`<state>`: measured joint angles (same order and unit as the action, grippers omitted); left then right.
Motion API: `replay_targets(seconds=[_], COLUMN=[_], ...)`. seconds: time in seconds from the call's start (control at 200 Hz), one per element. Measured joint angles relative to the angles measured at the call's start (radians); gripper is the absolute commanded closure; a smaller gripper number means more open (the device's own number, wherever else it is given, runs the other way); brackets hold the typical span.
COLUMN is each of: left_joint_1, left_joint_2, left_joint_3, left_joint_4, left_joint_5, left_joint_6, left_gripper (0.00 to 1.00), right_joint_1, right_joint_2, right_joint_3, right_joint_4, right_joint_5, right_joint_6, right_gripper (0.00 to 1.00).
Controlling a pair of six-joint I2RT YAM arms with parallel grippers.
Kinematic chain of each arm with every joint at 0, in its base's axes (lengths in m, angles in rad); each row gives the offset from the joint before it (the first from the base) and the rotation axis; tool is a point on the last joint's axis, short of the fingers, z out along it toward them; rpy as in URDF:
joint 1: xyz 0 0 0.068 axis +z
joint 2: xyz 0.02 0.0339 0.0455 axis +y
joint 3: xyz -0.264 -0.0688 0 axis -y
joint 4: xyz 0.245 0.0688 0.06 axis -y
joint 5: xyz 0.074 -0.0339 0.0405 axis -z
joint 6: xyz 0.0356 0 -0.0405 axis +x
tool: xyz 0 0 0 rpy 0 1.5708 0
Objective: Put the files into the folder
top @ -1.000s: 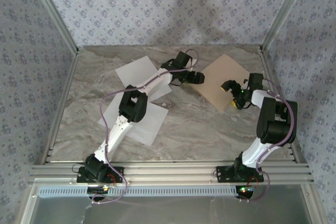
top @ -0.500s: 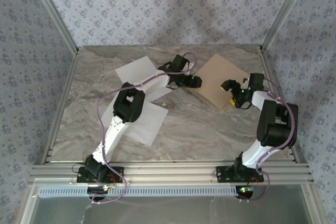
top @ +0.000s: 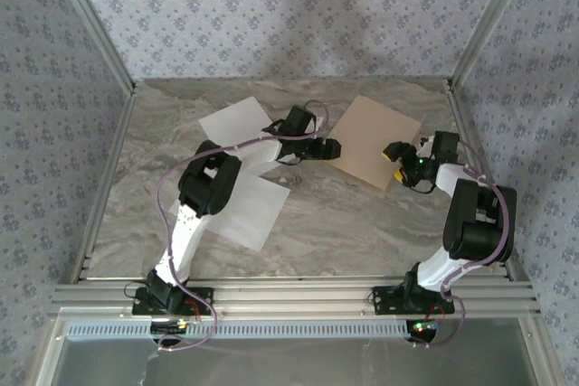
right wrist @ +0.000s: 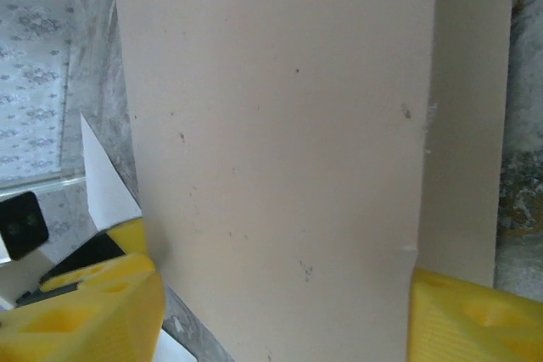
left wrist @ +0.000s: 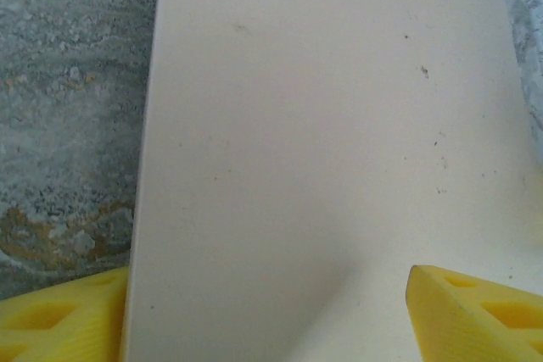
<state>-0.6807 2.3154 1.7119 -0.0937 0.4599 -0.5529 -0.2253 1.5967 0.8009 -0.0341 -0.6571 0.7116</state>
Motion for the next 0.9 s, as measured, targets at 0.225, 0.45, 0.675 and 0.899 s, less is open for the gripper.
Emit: replay_targets(seconds=[0.225,0.45,0.675,0.899], left_joint_1=[0.000,0.000,0.000,0.000], left_joint_2=[-0.019,-0.041,-0.175,-0.384], left_joint_3=[-0.037,-0.067,-0.179,-0.252], left_joint_4=[0.026,0.029,0.023,0.003], left_joint_5=[0.013,0.042,0.024,-0.034], left_joint_6=[-0.026,-0.041,-0.028,0.013], left_gripper=[0.23,0.20,0.06,0.06], right_joint_1=[-0.004,-0.006,-0.005,0.025], right_joint_2=[0.000,-0.051,-0.149,-0.163], right_joint_3=[-0.002,0.014,0.139,0.349], right_joint_4=[0.032,-0.027,-0.209,-0.499], right_joint_5=[-0.020,-0.043,-0.048,-0.030], right_joint_6=[0.020,0.003,-0.103,-0.229], right_gripper=[0.65,0.93,0.98,0.97])
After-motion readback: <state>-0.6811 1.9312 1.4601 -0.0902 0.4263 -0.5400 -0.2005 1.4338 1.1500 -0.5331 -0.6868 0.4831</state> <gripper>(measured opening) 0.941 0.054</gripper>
